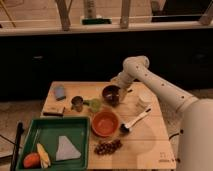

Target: Place fork in purple bowl

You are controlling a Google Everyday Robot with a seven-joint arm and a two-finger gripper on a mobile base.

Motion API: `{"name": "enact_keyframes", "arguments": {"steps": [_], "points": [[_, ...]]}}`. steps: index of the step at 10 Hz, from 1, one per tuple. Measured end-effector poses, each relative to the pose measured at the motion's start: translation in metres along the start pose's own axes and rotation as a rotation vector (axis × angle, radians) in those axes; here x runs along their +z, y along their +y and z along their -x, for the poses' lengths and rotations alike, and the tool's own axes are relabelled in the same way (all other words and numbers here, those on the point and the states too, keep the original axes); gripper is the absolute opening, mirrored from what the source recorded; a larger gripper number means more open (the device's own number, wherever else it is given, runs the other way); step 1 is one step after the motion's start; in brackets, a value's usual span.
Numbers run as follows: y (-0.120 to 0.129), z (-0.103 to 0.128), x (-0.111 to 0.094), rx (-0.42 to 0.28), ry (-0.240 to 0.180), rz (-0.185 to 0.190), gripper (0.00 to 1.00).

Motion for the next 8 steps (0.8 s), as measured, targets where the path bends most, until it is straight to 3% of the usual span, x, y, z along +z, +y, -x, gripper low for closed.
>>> {"name": "enact_keyframes", "arguments": {"steps": [8], "points": [[-0.0004,0.0028,0.0025,-0.002,-0.008,0.009,0.80]]}}
